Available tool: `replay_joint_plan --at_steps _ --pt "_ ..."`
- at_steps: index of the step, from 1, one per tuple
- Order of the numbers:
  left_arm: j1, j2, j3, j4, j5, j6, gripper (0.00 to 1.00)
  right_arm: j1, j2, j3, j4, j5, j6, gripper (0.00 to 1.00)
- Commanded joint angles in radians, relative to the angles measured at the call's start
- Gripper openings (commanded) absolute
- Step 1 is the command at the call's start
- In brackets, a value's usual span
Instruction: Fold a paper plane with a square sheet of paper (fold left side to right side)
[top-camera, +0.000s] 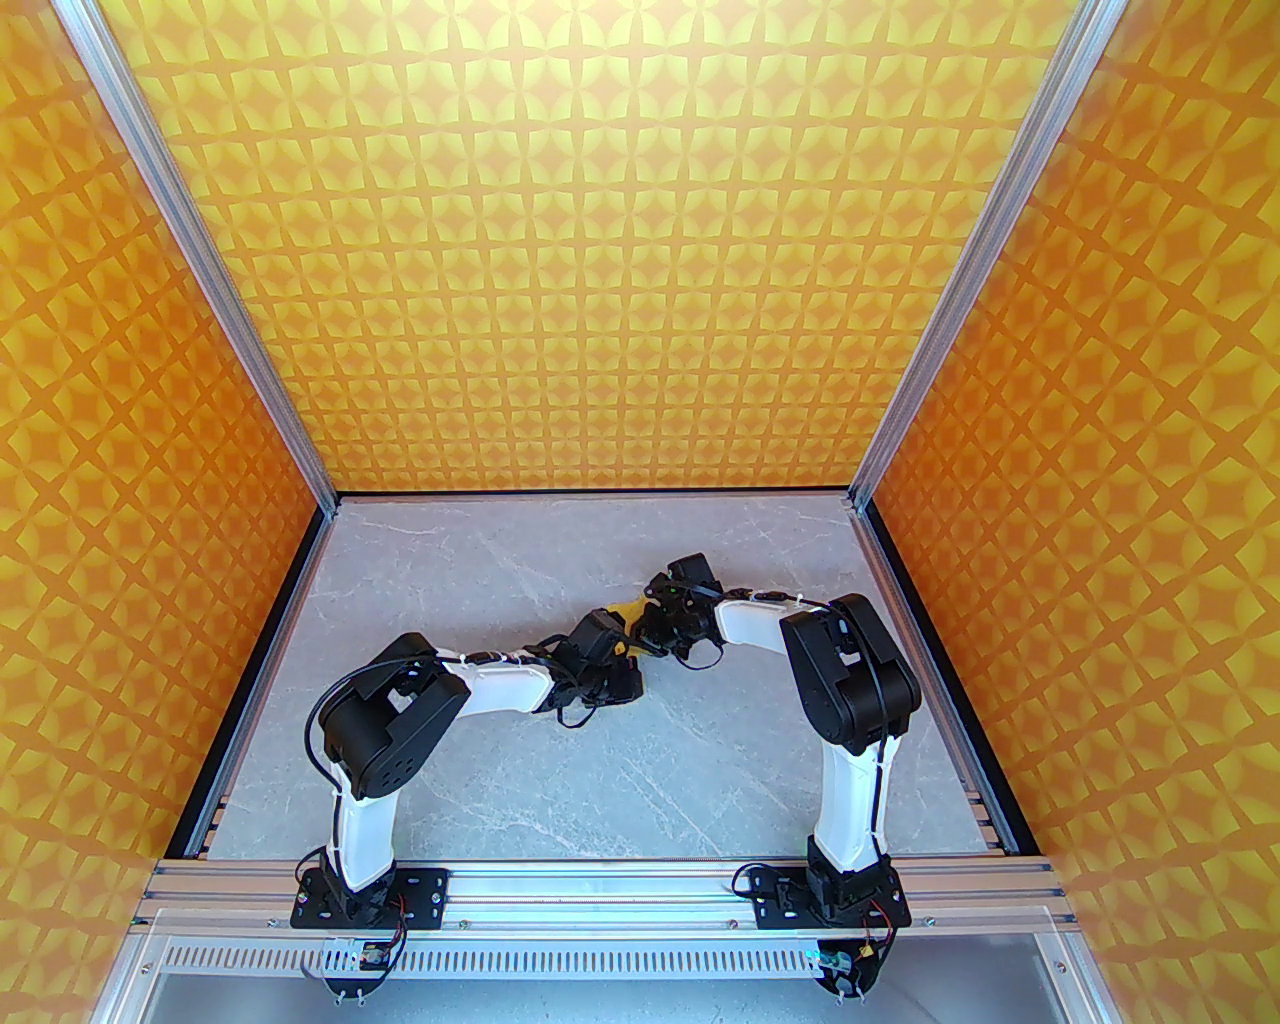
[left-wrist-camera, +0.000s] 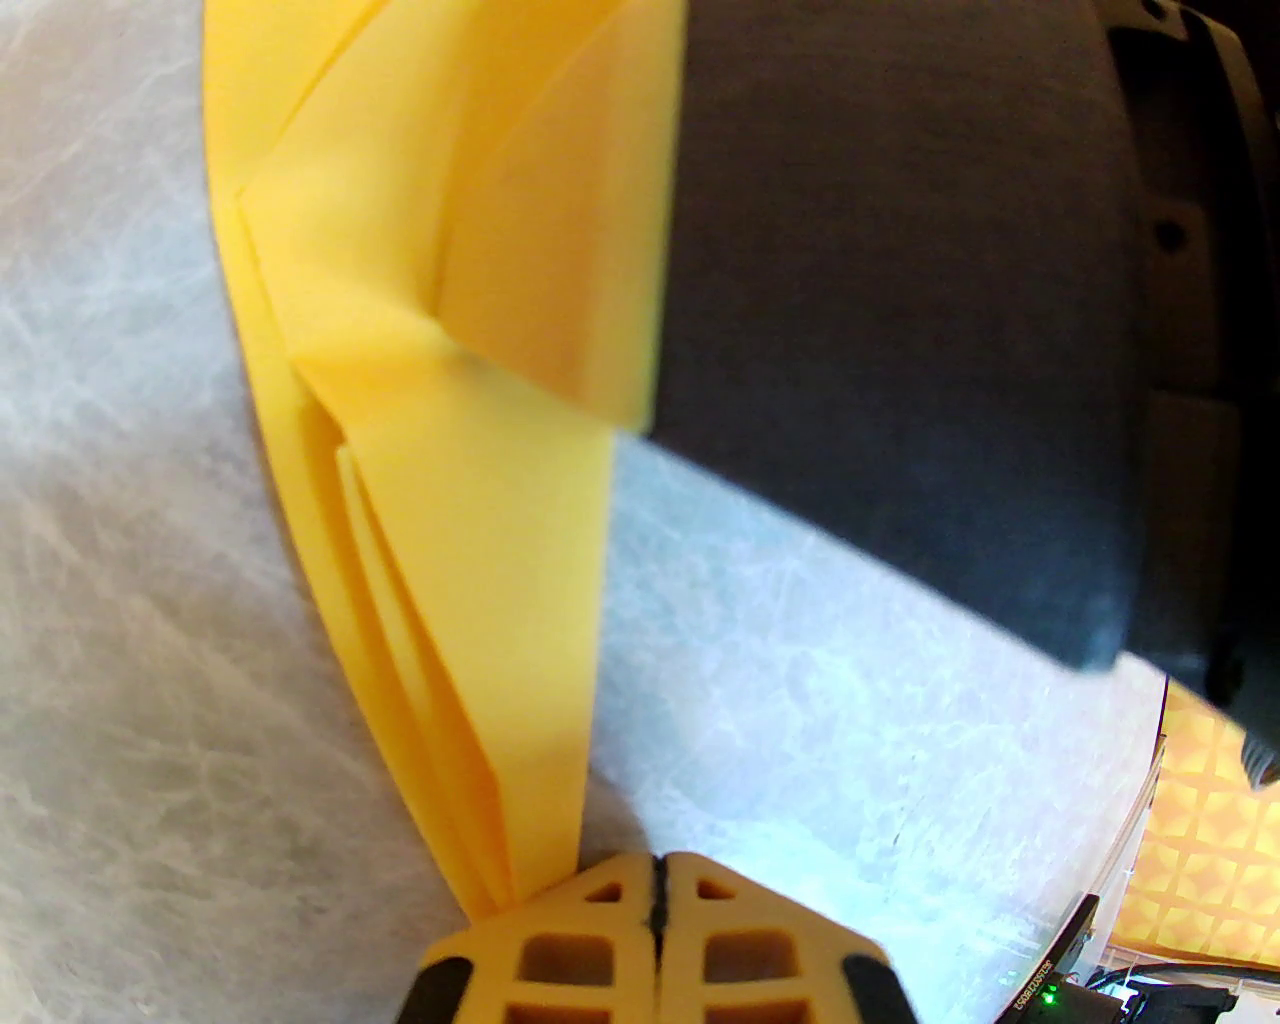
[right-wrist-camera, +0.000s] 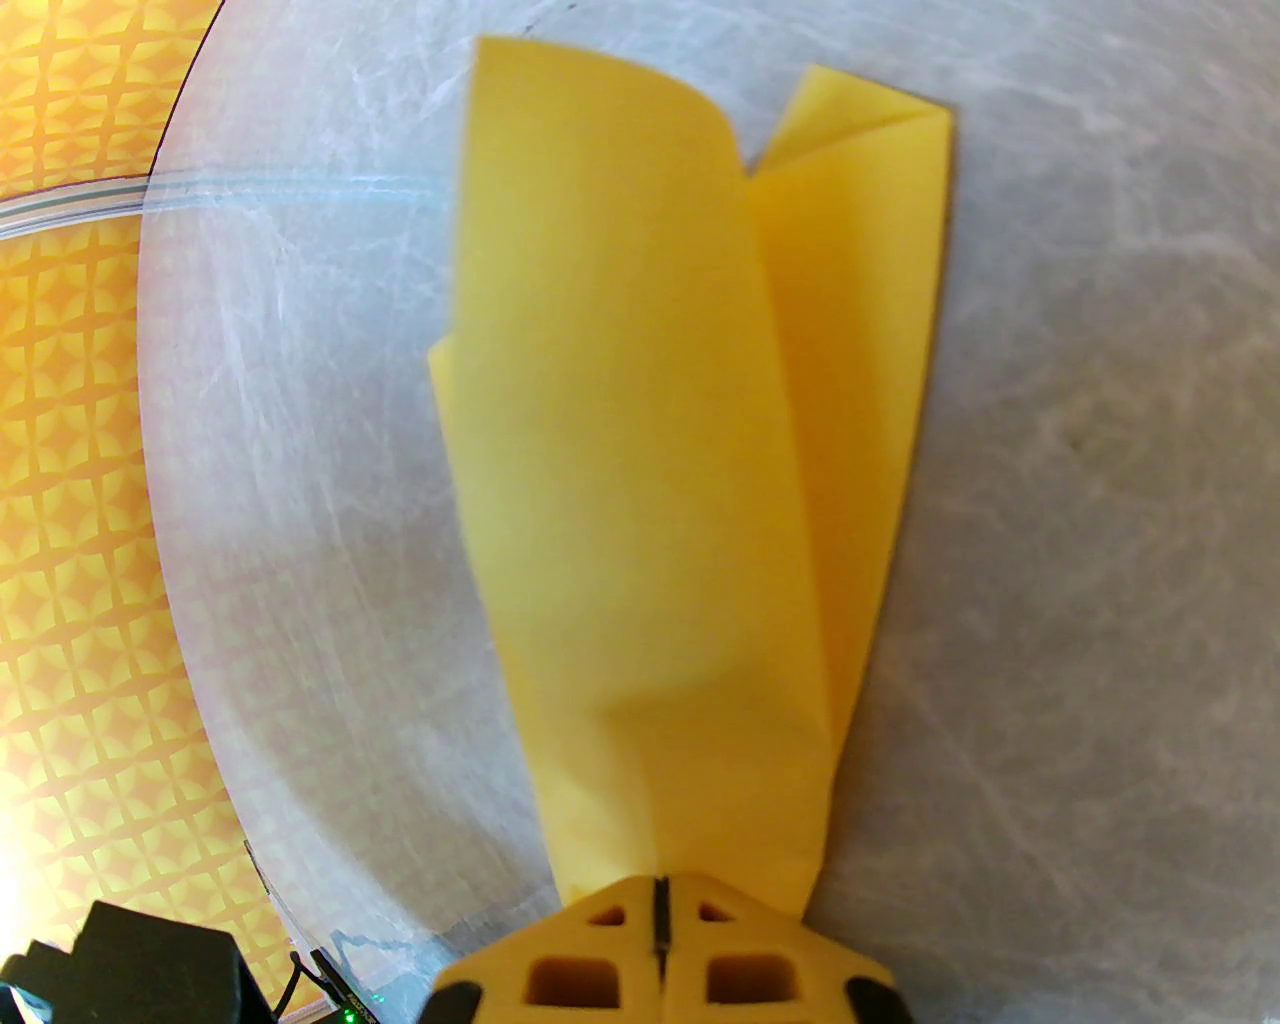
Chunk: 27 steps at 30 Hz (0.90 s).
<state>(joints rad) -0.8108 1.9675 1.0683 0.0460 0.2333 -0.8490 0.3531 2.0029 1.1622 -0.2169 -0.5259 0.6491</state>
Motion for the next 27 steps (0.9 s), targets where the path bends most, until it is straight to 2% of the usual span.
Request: replay_joint_plan --at_steps 1,16,27 --pt "-0.004 -0.017 -0.057 -0.072 -0.005 -0.013 0.0 -0.003 0.041 0.005 -0.068 0.094 -0.025 0.0" --pt "-0.004 0.006 -0.099 -0.036 0.035 -0.057 0.0 -0.008 0.031 0.019 -0.065 0.119 -0.026 0.0" --pt "-0.004 0.025 -0.099 -0.021 0.067 -0.068 0.0 -0.057 0.078 0.092 -0.052 0.124 -0.007 0.0"
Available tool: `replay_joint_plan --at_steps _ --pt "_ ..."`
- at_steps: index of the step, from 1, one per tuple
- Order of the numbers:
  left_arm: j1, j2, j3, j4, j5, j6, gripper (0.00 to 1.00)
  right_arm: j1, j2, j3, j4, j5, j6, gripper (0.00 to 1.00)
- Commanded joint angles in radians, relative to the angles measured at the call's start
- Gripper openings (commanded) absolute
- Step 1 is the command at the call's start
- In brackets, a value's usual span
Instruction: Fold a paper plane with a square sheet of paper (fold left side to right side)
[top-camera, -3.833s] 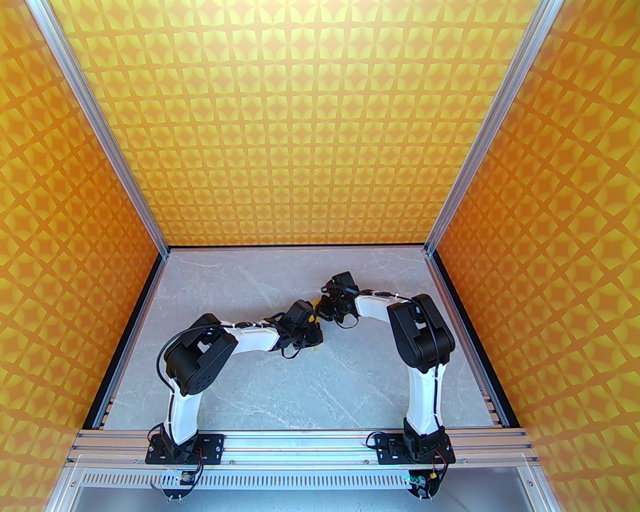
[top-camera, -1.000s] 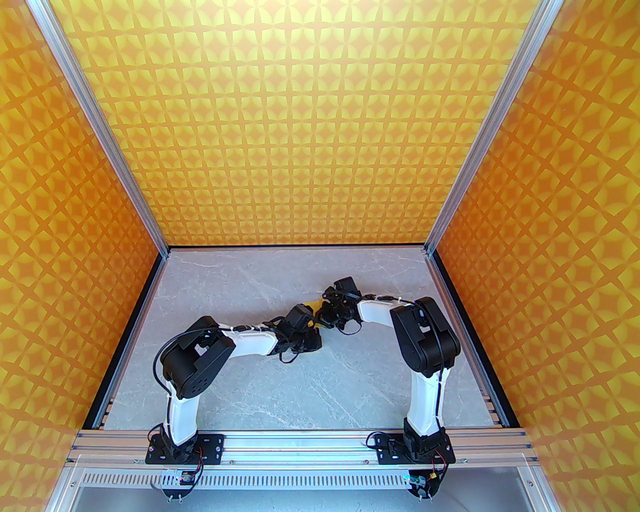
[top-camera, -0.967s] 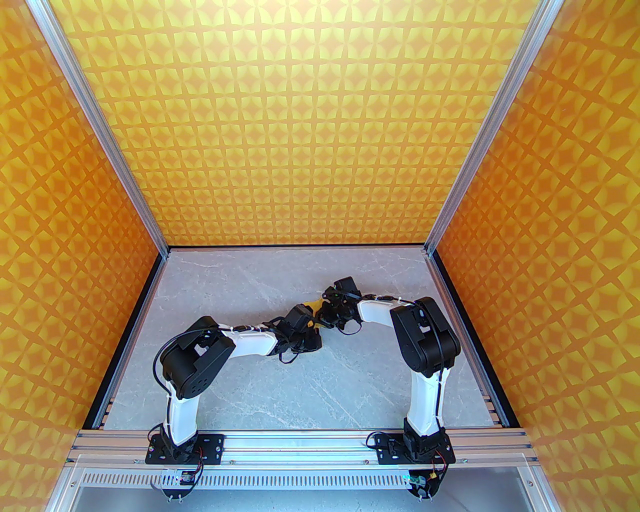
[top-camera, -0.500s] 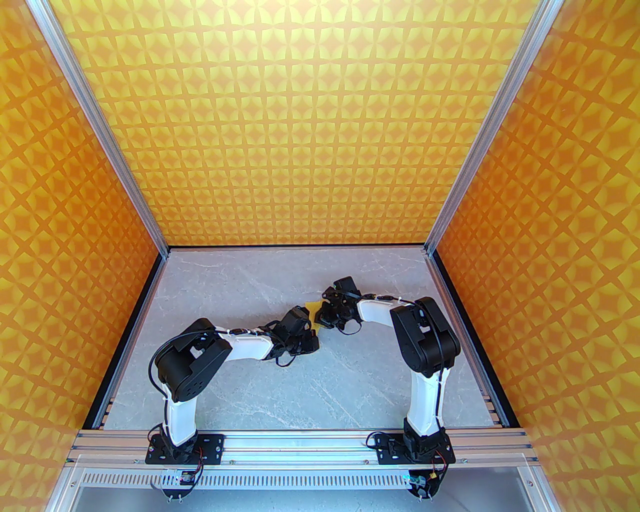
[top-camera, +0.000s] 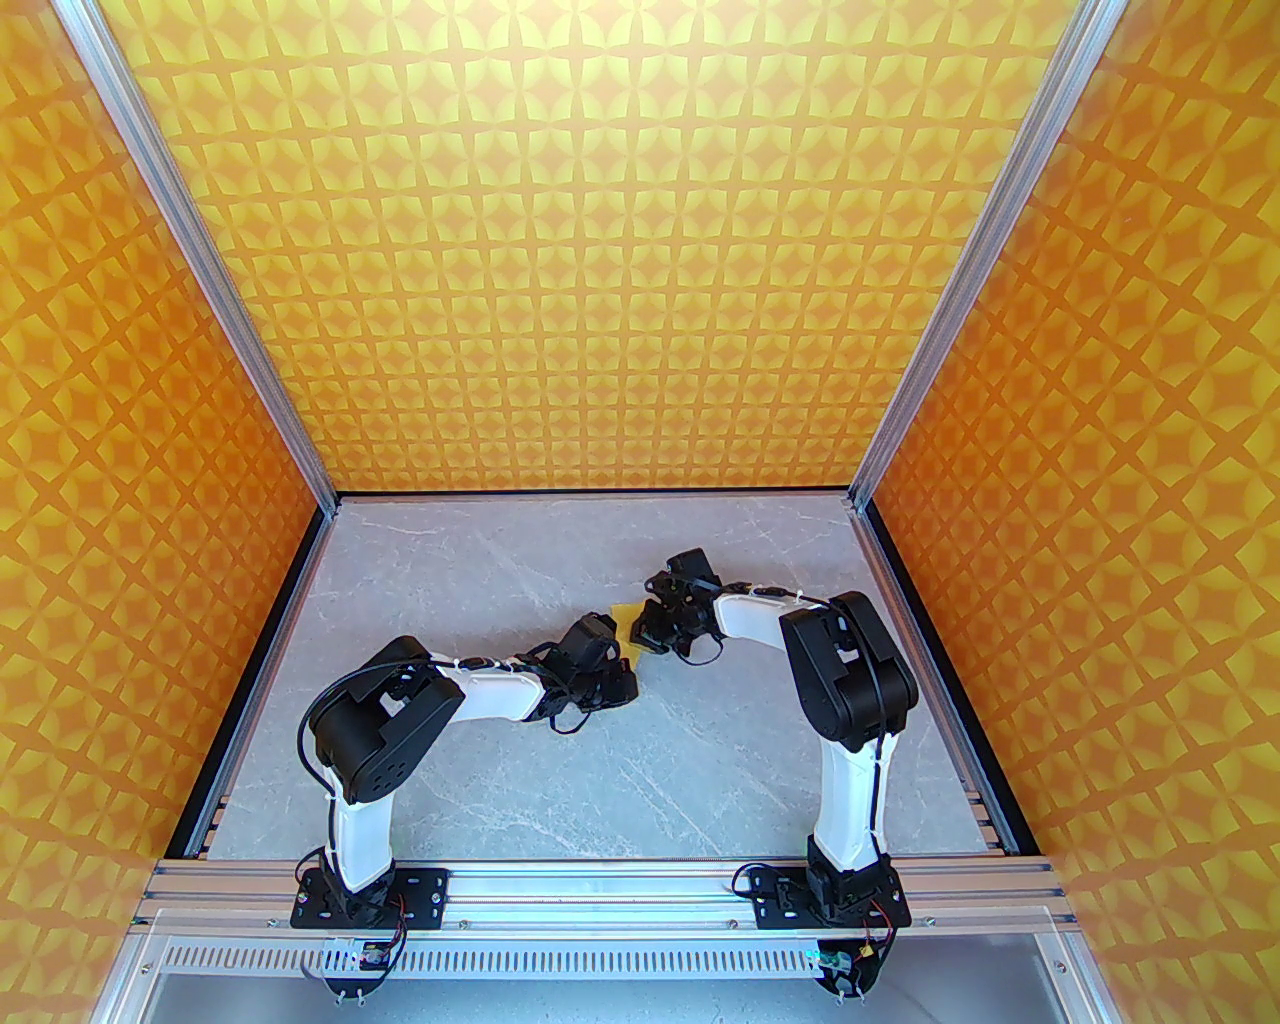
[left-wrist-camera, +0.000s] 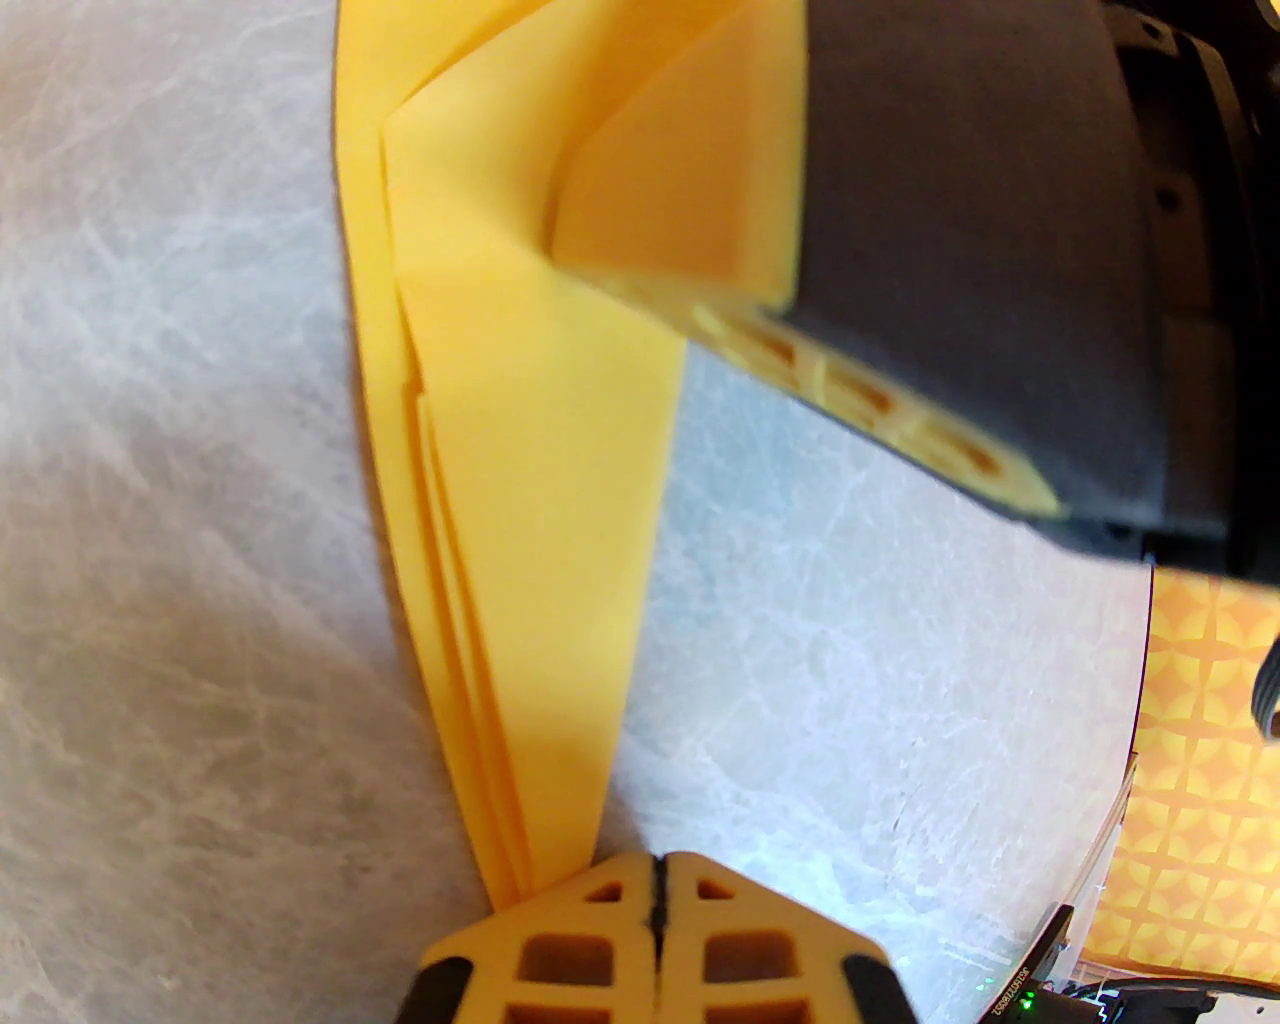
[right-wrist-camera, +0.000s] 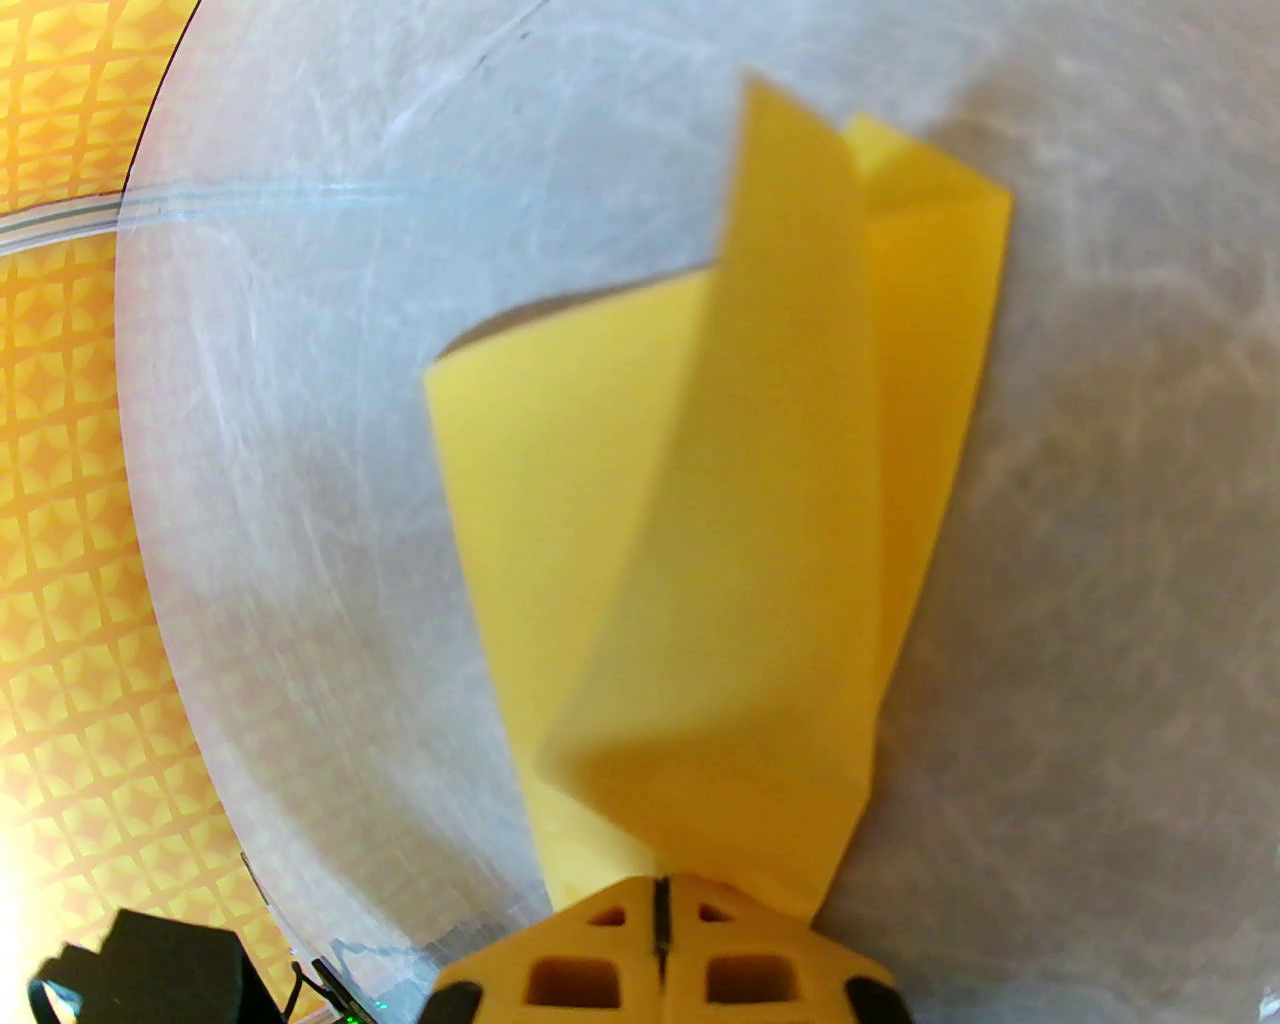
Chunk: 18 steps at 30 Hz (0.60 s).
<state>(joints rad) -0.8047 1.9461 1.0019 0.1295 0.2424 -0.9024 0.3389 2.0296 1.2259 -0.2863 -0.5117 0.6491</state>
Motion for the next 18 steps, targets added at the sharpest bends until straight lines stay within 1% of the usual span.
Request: replay_joint_plan --at_steps 1,18 --pt "-0.009 0.05 -0.031 -0.104 0.059 -0.014 0.0 -0.047 0.057 0.036 0.017 0.11 -0.008 0.0" --pt "-0.011 0.059 -0.025 -0.102 0.083 -0.003 0.0 -0.105 0.15 0.163 -0.008 0.117 -0.013 0.0"
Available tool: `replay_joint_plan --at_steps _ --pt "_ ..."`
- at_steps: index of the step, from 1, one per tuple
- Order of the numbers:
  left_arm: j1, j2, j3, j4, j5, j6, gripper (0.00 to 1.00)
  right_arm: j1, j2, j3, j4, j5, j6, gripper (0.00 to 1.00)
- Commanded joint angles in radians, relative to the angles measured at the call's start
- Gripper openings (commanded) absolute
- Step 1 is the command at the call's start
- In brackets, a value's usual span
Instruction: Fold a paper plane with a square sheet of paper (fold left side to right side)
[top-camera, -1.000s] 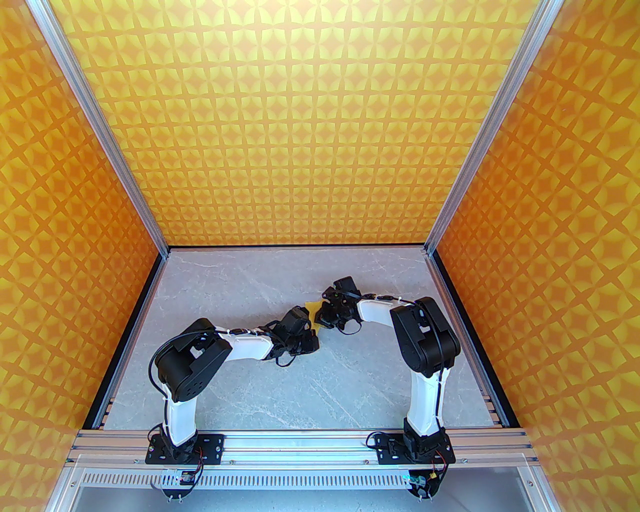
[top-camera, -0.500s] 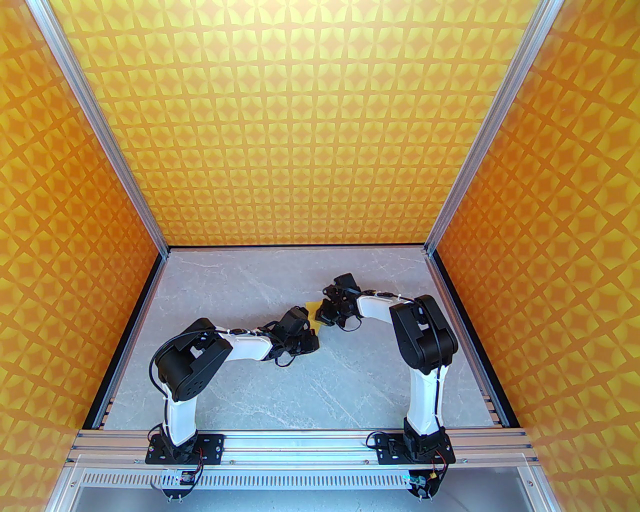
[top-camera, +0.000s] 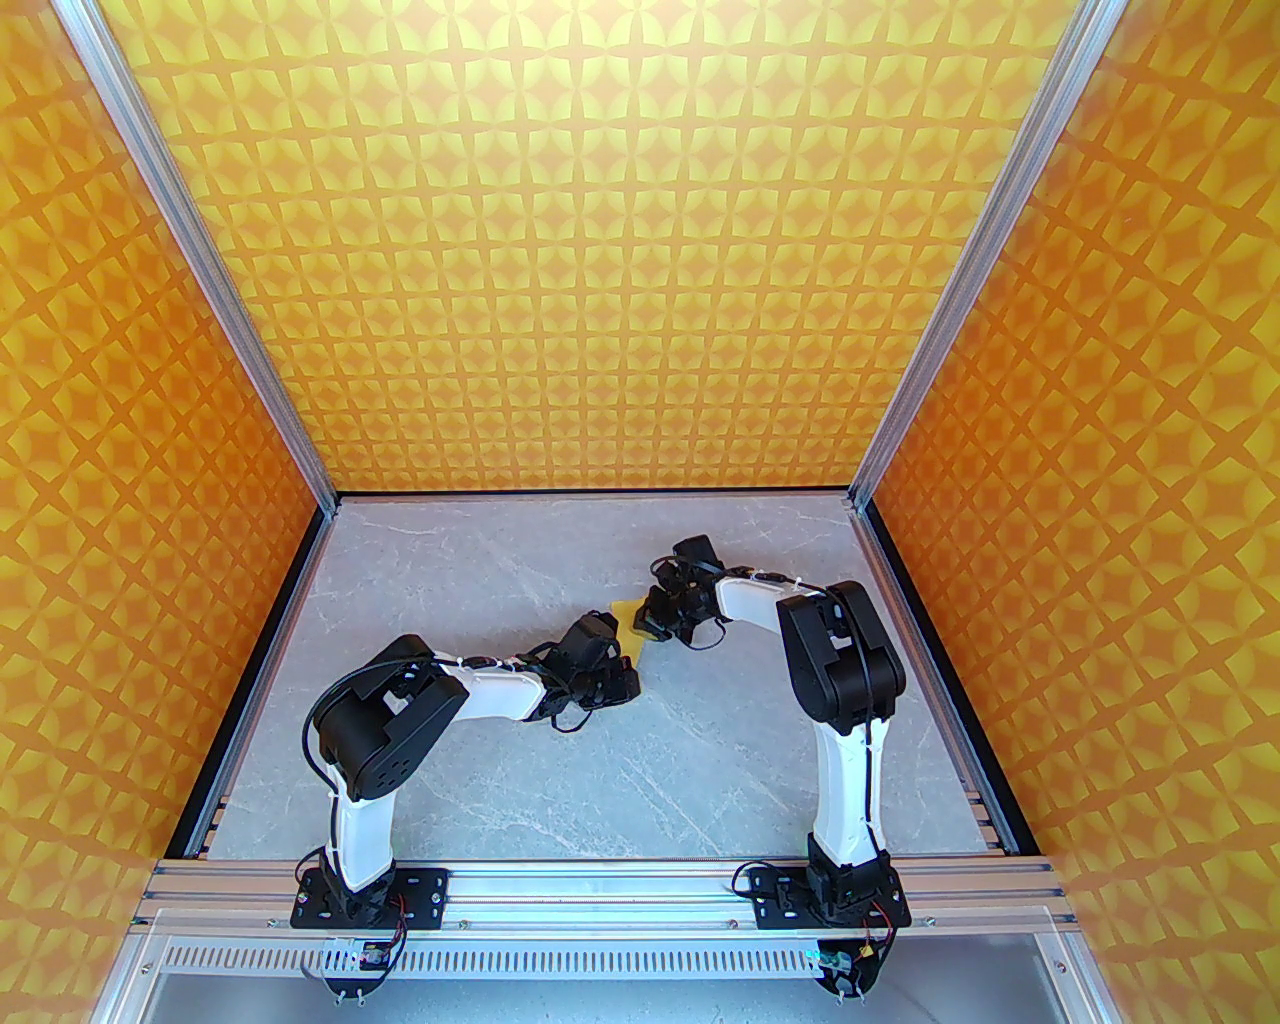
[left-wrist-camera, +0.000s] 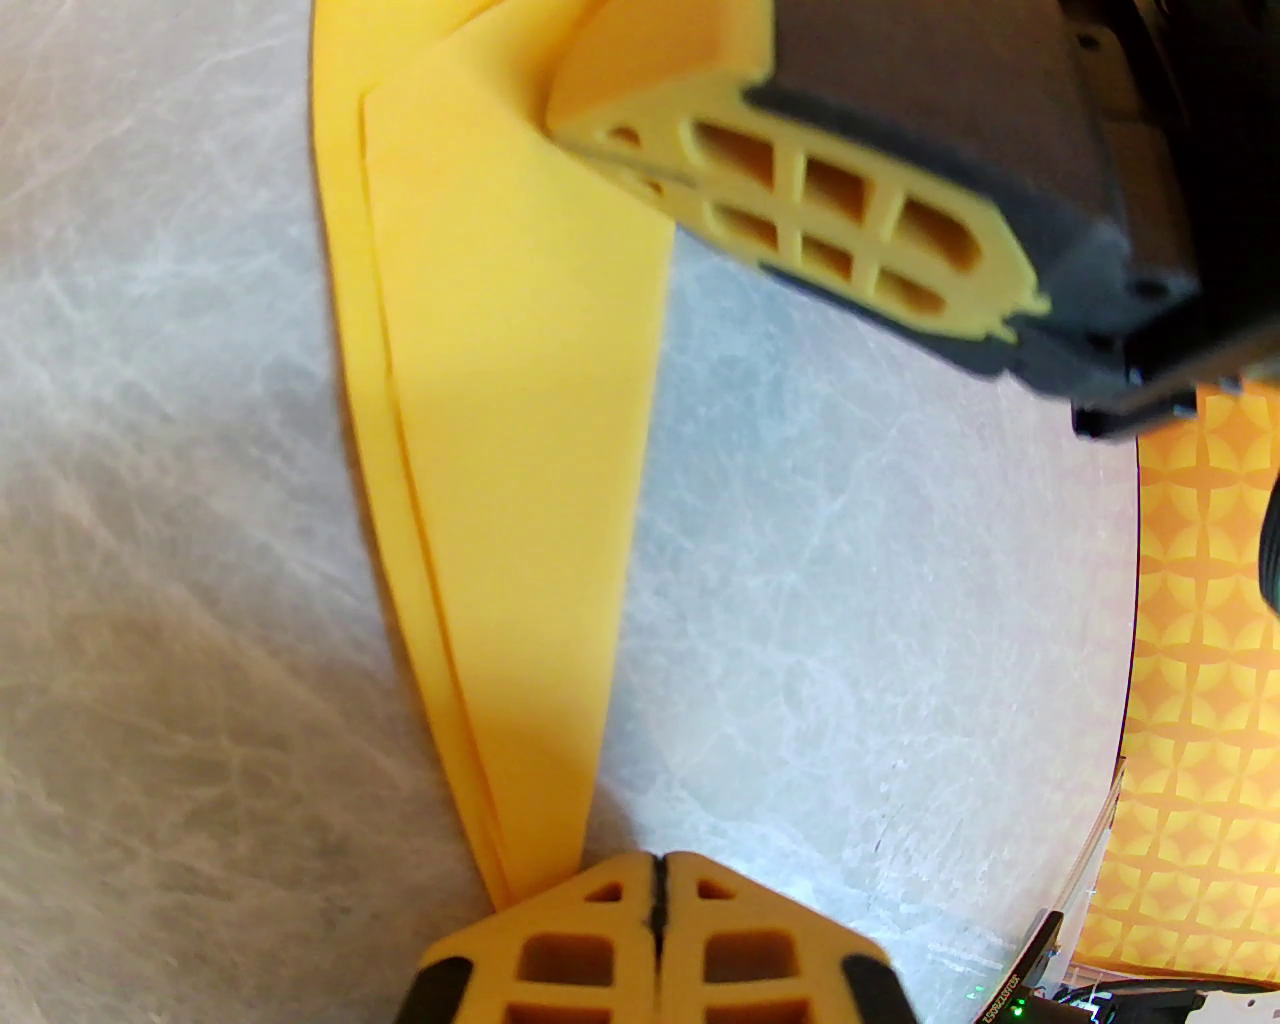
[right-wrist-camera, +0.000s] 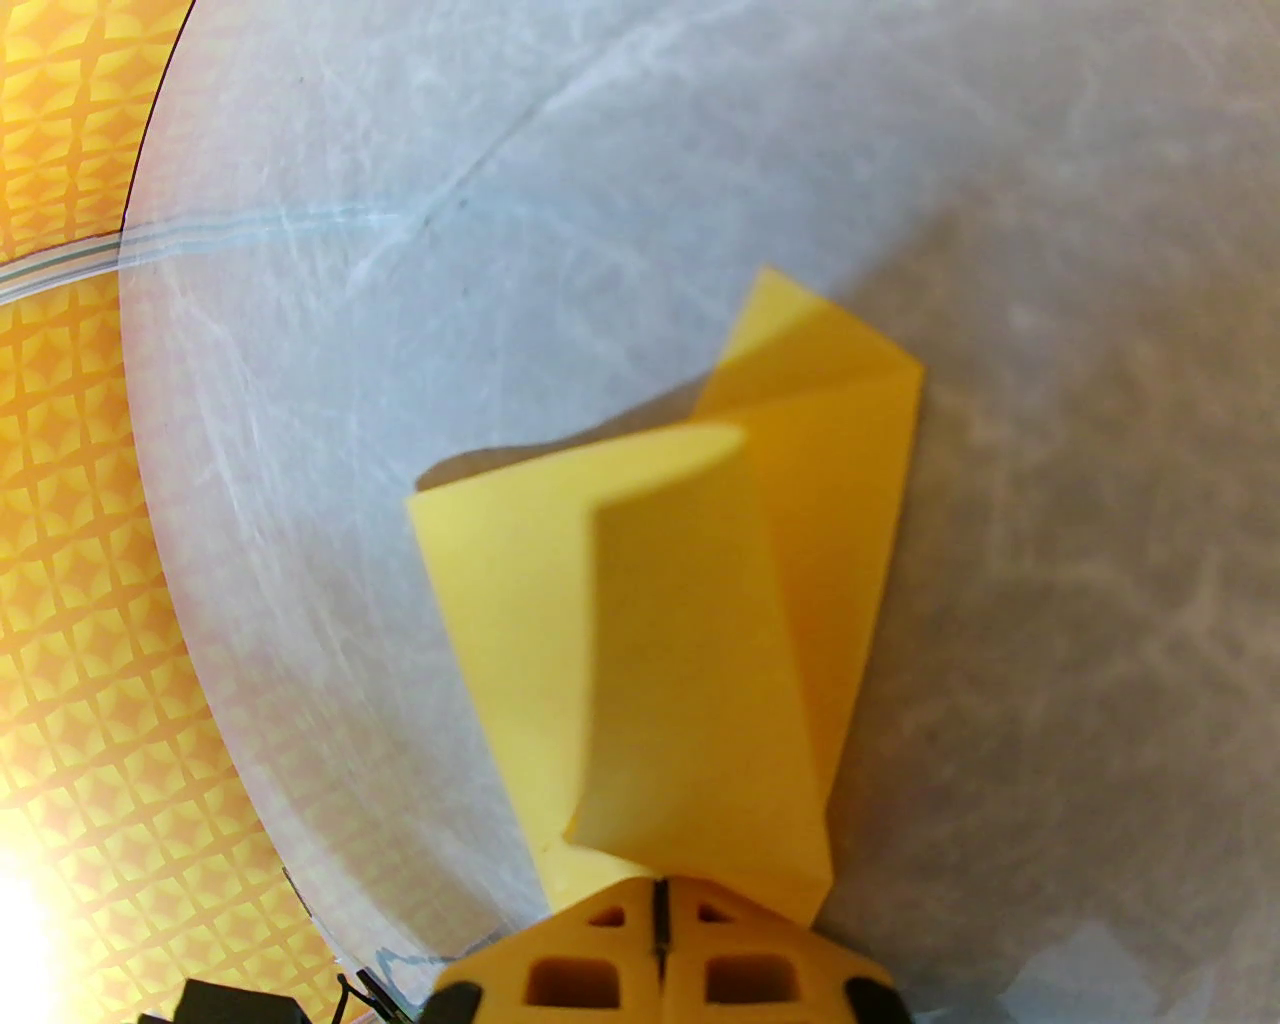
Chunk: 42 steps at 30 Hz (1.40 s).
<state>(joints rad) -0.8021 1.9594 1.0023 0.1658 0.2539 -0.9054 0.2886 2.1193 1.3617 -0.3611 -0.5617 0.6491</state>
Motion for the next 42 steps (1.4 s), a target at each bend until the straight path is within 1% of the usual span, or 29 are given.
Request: replay_joint_plan --at_steps 1,13,16,22,26,31,36,42 --pt "-0.014 0.046 -0.025 -0.139 0.071 0.0 0.0 -0.06 0.064 0.033 0.067 0.167 -0.012 0.0" --pt "-0.014 0.044 -0.032 -0.14 0.076 0.006 0.0 -0.087 0.131 0.14 0.031 0.171 -0.016 0.0" --pt "-0.013 0.026 -0.034 -0.144 0.074 0.012 0.0 -0.086 0.128 0.135 0.028 0.161 -0.016 0.0" --pt "0.034 -0.064 -0.003 -0.177 0.071 0.041 0.0 -0.083 0.053 0.0 0.091 0.128 0.0 0.0" --pt "0.078 -0.108 0.061 -0.208 0.071 0.065 0.0 -0.062 -0.015 -0.113 0.137 0.117 0.007 0.0" --pt "0.096 -0.061 0.174 -0.214 0.085 0.069 0.0 -0.017 -0.088 -0.242 0.196 0.108 0.045 0.0" --pt "0.089 -0.004 0.206 -0.136 0.123 0.006 0.0 0.035 -0.146 -0.341 0.263 0.1 0.101 0.0" --pt "0.066 0.05 0.241 -0.132 0.12 -0.016 0.0 0.043 -0.161 -0.372 0.29 0.098 0.116 0.0"
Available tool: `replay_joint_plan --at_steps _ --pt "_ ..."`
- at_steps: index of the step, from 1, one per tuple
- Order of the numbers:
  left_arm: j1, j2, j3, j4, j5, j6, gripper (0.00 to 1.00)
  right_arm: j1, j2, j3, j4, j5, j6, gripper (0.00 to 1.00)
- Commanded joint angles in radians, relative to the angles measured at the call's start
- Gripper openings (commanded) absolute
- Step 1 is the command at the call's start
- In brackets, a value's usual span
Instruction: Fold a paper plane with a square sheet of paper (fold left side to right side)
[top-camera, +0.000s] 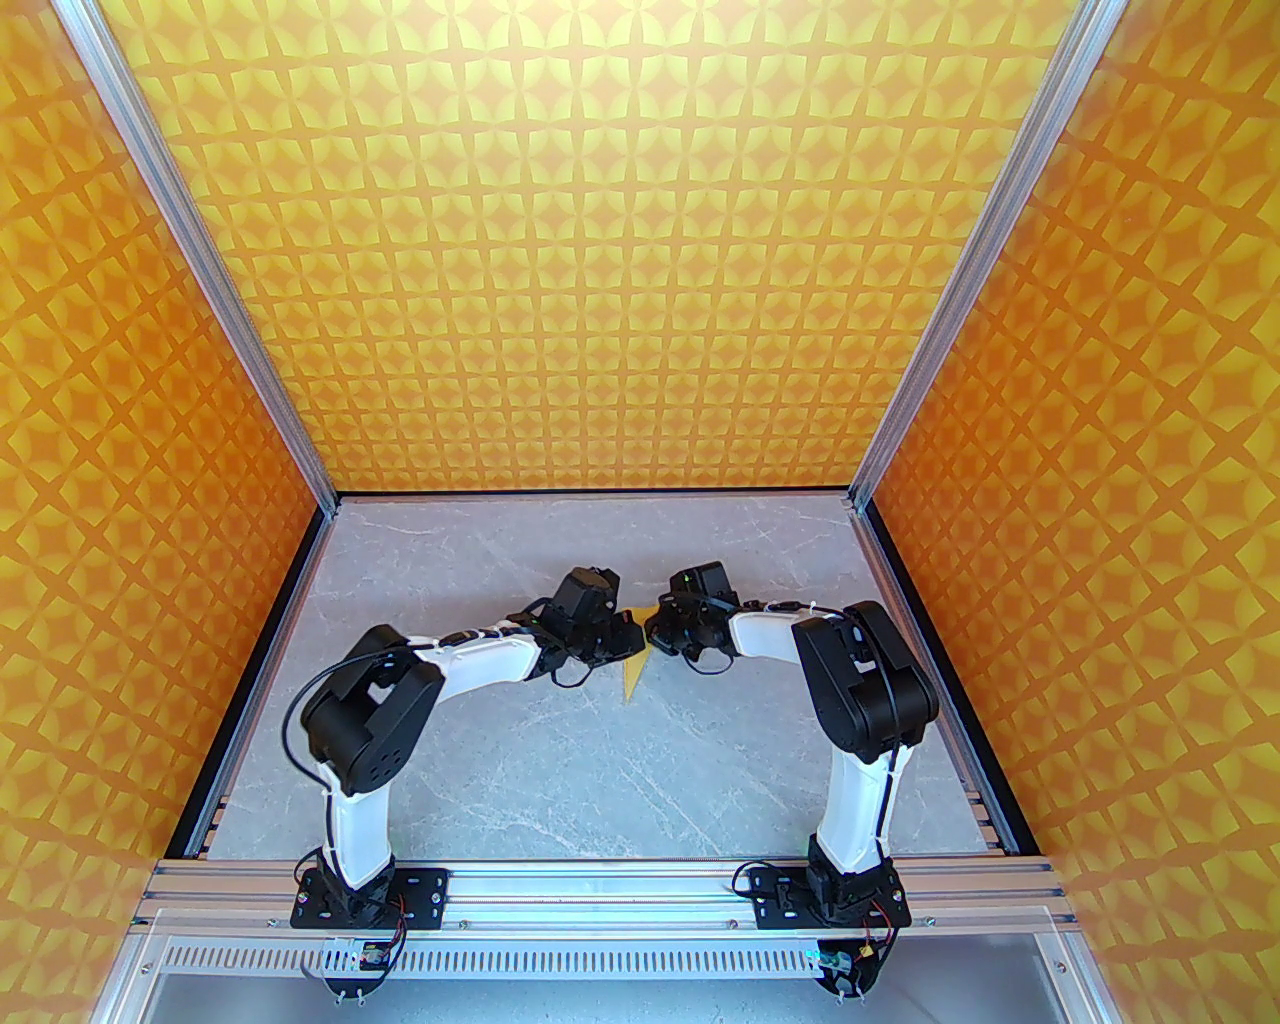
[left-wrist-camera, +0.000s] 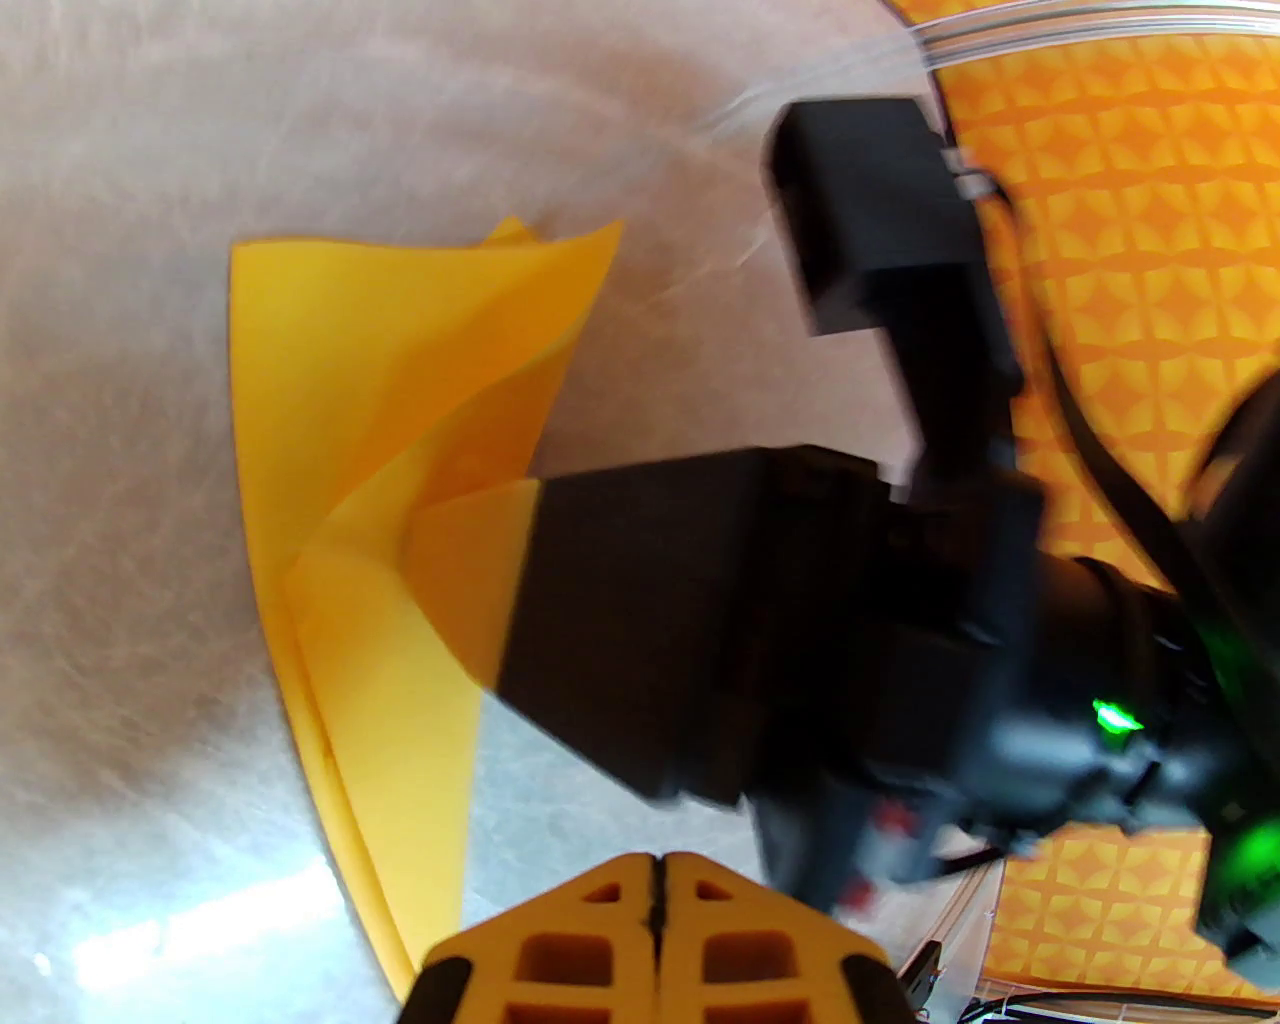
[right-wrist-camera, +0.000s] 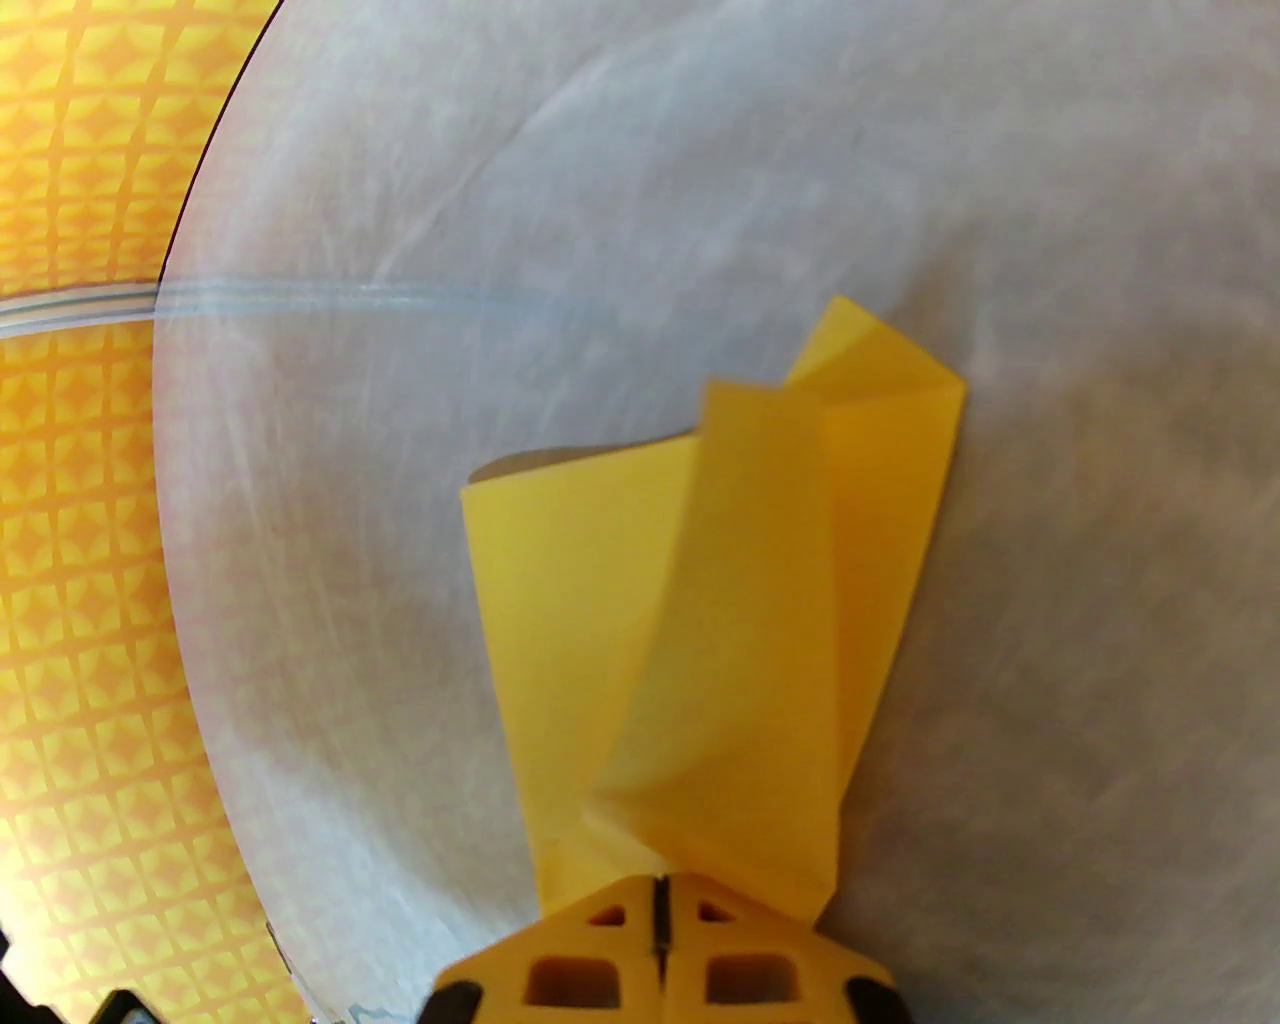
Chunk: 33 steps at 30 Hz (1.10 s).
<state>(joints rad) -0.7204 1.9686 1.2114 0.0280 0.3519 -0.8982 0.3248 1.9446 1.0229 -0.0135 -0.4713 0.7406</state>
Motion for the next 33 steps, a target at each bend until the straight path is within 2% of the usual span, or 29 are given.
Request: replay_joint_plan --at_steps 1,9,21,33 --pt "-0.017 0.052 0.034 0.007 0.02 -0.024 0.0 0.007 0.011 -0.034 -0.057 0.006 0.025 0.0" --pt "-0.02 0.097 0.014 -0.017 -0.04 -0.012 0.0 0.008 0.011 -0.028 -0.052 -0.007 0.025 0.0" --pt "-0.032 0.165 -0.005 -0.157 -0.086 0.007 0.0 0.005 0.041 0.011 -0.063 -0.017 0.002 0.0" --pt "-0.036 0.195 -0.061 -0.212 -0.083 0.009 0.0 -0.08 0.115 0.147 -0.117 -0.013 -0.046 0.0"
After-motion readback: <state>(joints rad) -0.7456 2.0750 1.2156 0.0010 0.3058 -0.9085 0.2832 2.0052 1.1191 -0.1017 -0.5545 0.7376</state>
